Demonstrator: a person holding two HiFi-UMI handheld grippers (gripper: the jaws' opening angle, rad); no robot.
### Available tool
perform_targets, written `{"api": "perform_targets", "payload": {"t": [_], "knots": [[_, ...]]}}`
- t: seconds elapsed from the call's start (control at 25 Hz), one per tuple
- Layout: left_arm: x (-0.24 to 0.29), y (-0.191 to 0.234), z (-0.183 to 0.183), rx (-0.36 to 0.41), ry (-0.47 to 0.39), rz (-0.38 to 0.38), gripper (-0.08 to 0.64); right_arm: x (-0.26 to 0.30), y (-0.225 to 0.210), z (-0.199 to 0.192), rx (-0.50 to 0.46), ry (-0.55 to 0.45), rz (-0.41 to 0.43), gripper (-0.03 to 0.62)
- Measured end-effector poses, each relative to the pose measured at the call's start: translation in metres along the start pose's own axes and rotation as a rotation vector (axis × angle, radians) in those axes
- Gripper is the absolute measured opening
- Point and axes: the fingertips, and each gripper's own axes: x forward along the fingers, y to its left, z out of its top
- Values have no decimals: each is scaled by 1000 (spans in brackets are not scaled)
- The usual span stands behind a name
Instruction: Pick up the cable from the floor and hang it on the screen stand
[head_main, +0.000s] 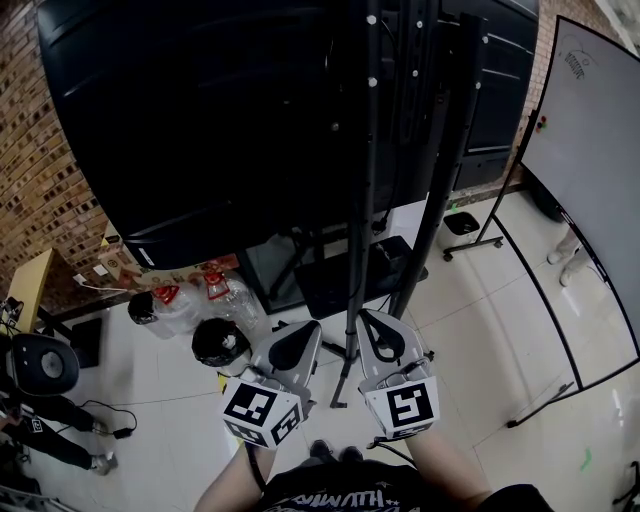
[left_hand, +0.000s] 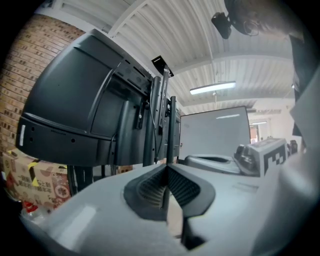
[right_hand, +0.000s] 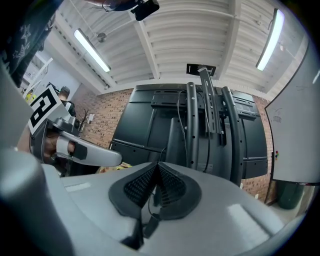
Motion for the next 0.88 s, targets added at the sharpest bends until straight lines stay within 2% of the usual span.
{"api": "perform_targets", "payload": {"t": [0.88], "knots": [[4,2,4,2,-16,11,5,3,-1,-1,-31,11,22,8]]}}
